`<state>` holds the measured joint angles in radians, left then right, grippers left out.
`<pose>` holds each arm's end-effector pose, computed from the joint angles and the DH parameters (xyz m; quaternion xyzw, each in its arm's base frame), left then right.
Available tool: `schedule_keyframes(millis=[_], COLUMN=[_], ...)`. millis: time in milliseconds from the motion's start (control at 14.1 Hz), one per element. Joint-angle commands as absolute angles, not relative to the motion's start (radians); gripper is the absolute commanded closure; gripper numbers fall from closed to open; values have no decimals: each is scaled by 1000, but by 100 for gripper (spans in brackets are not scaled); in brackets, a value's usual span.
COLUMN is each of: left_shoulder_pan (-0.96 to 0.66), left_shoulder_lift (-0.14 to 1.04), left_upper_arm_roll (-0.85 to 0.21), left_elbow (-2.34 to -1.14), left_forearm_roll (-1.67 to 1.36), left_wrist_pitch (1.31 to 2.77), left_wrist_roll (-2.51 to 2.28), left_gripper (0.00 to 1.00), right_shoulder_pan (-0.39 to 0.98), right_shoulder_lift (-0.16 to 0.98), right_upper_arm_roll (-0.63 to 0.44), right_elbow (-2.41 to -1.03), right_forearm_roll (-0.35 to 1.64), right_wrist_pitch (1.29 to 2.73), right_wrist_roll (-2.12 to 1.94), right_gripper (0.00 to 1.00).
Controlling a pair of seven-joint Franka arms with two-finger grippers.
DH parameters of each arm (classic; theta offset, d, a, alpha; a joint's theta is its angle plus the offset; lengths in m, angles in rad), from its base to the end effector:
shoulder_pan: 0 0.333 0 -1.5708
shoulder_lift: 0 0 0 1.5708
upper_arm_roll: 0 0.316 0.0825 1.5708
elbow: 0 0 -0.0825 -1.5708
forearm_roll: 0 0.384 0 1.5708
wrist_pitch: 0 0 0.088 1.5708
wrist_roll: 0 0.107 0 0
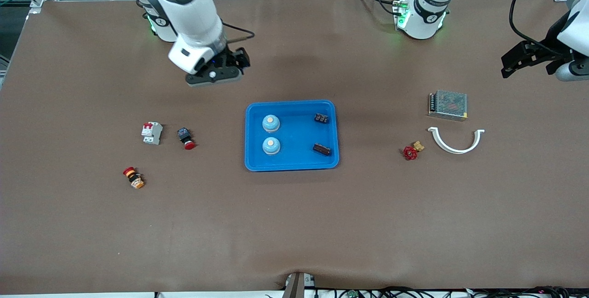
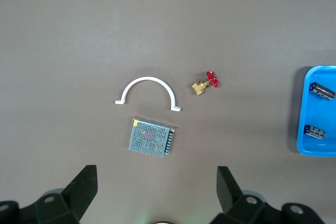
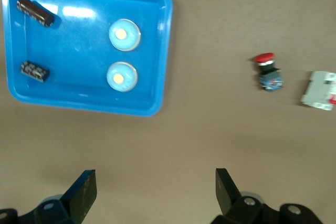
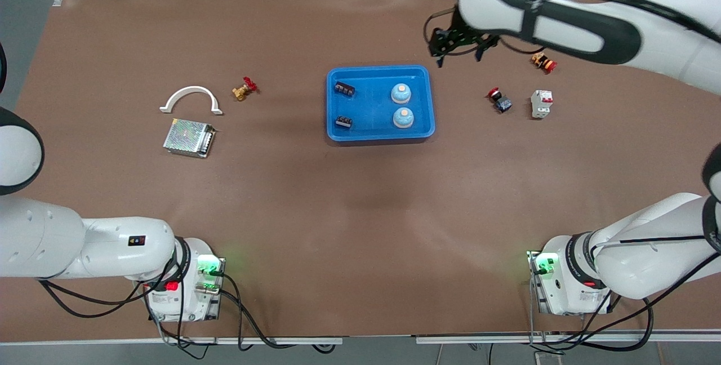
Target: Place electrolytic capacitor and blue bell in tray
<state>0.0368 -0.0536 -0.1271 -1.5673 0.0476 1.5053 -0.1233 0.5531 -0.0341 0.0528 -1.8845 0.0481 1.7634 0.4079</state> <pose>0.5295 -0.0446 0.6494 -0.9995 -0.0181 0.0015 0.0275 0.4429 0.3124 0.5108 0.9945 0.0931 -0.0489 0.0015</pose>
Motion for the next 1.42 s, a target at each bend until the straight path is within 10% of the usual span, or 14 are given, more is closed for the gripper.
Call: schedule_keyframes(millis=[0, 567, 1346], left_shoulder_pan=[28, 37, 37], left_shoulder_lift=[-51, -60, -67], left_upper_arm_roll=[-138, -161, -161], left_elbow=[-1571, -1572, -1571], left_forearm_roll=[8, 8, 6], left_wrist_pitch=[1540, 1505, 1500], left_wrist_roll=[-106, -91, -91], left_gripper=[0, 0, 0], right_shoulder_pan=[436, 33, -87], right_shoulder_lift=[-170, -295, -82], right_upper_arm_roll=[60, 49, 49], right_elbow=[-1928, -1859, -1528], right_forearm_roll=[37, 34, -15], right_wrist_pitch=[1680, 1568, 1577], right_wrist_roll=[251, -28, -15], right_gripper=[0, 0, 0])
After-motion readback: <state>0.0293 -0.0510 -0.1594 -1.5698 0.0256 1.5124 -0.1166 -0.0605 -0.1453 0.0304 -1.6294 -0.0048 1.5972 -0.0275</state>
